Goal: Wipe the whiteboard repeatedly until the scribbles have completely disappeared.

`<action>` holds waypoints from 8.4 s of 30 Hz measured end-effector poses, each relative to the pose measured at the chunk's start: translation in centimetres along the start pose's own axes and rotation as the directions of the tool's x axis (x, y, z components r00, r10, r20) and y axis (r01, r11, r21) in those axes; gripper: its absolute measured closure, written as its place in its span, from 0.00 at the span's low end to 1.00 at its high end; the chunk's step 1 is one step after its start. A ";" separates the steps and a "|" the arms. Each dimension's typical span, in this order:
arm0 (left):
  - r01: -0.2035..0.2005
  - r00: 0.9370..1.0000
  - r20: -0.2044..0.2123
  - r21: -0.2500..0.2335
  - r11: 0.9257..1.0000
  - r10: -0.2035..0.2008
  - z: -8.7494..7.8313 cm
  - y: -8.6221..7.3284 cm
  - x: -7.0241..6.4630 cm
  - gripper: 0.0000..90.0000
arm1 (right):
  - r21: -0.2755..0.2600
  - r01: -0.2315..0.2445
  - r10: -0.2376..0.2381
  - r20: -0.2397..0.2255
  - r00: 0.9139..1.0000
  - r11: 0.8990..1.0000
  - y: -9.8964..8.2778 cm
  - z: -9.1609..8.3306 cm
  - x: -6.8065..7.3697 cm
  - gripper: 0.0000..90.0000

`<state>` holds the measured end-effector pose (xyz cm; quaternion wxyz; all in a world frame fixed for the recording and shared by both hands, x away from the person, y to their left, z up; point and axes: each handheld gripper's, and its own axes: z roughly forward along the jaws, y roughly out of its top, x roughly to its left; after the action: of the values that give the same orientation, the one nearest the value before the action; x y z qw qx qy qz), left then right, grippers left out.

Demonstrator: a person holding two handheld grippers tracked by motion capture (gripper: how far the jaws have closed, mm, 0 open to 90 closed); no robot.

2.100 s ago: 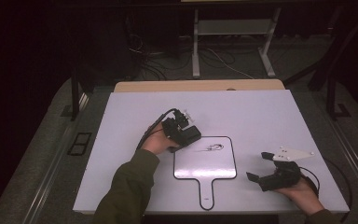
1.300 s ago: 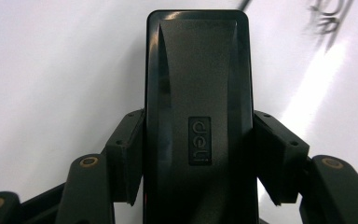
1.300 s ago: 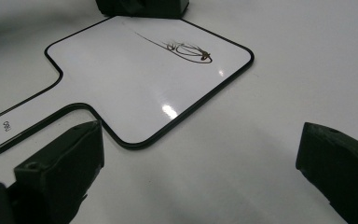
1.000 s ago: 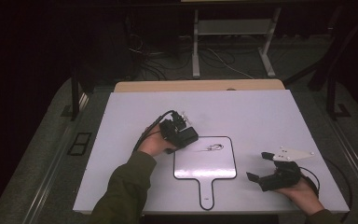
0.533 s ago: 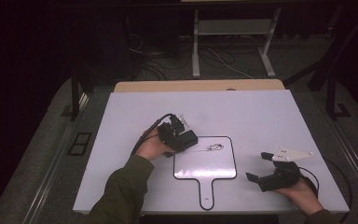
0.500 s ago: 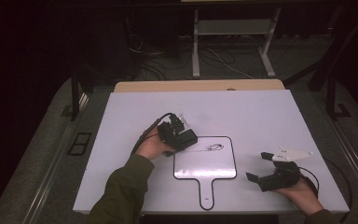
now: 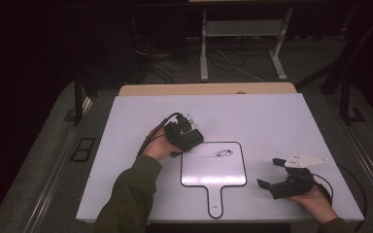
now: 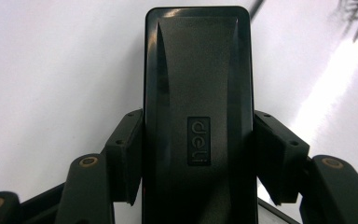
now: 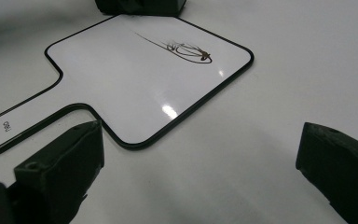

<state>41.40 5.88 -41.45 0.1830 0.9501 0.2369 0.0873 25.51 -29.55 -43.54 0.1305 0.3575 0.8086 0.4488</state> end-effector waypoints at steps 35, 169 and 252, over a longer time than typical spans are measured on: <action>-0.035 0.999 -0.022 0.006 0.999 0.035 -0.1 -0.2 -1.3 0.43 | 0.003 -0.001 0.001 0.004 1.000 1.000 0.0 0.1 0.0 0.00; -0.159 0.984 0.080 0.031 0.987 0.156 4.8 12.0 -4.6 0.43 | 0.001 0.012 -0.012 0.004 1.000 1.000 -0.1 -0.4 -0.1 0.00; 0.009 0.992 0.122 -0.121 0.993 0.006 -2.3 8.1 1.2 0.43 | -0.001 -0.001 0.001 -0.004 1.000 1.000 -0.2 -0.2 -0.1 0.00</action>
<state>45.22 0.51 -36.07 0.2545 0.9407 0.2203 0.0430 25.35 -29.83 -43.61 0.1288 0.3568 0.8086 0.4497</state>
